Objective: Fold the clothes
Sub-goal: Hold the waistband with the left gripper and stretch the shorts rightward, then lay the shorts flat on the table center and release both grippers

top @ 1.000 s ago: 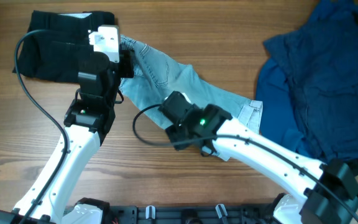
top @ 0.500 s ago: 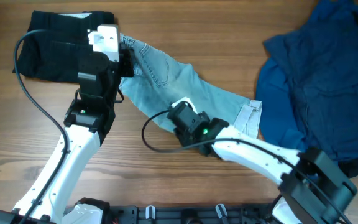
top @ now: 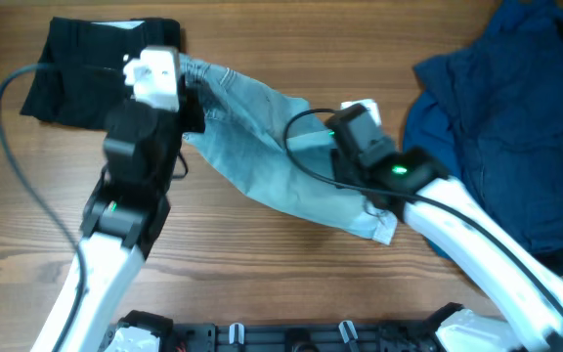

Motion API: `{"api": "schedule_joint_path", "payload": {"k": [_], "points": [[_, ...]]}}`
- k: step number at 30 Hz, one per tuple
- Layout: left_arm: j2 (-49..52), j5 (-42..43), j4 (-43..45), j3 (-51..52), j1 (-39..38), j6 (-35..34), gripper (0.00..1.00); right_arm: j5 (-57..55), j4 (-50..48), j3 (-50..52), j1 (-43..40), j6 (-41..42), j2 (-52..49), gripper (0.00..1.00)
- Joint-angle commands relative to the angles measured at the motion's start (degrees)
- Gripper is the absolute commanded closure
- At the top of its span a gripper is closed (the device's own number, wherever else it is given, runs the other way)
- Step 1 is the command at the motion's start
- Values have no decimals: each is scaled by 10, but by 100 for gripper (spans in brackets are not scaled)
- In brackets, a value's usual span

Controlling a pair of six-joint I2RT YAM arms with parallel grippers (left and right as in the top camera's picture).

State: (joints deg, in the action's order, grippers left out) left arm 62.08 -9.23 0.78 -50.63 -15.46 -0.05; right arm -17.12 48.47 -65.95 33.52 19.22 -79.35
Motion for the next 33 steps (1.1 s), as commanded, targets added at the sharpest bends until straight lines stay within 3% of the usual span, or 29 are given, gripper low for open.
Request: {"api": "schedule_joint_path", "payload": {"k": [1, 8, 13, 16, 20, 26, 28, 33], "points": [[-104, -9, -46, -9, -32, -9, 96, -8, 83, -77, -3, -12, 107, 96], [-275, -9, -122, -9, -109, -25, 96, 70, 244, -177, -3, -12, 235, 96], [-309, -40, -144, -9, -126, -35, 96, 66, 266, -208, -3, -24, 252, 96], [-262, -87, -134, -9, -126, -35, 96, 34, 232, -208, -3, -43, 198, 96], [-137, -121, -83, -9, -126, -35, 96, 30, 158, -208, -19, -89, 51, 96], [40, -157, -1, -9, -125, -35, 96, 144, 52, -208, -111, -141, -139, 96], [99, -168, 31, -9, -124, -35, 96, 202, -25, -208, -163, -151, -211, 96], [205, -183, 128, -9, -106, -51, 96, 211, -189, -208, -218, -177, -318, 96]]}}
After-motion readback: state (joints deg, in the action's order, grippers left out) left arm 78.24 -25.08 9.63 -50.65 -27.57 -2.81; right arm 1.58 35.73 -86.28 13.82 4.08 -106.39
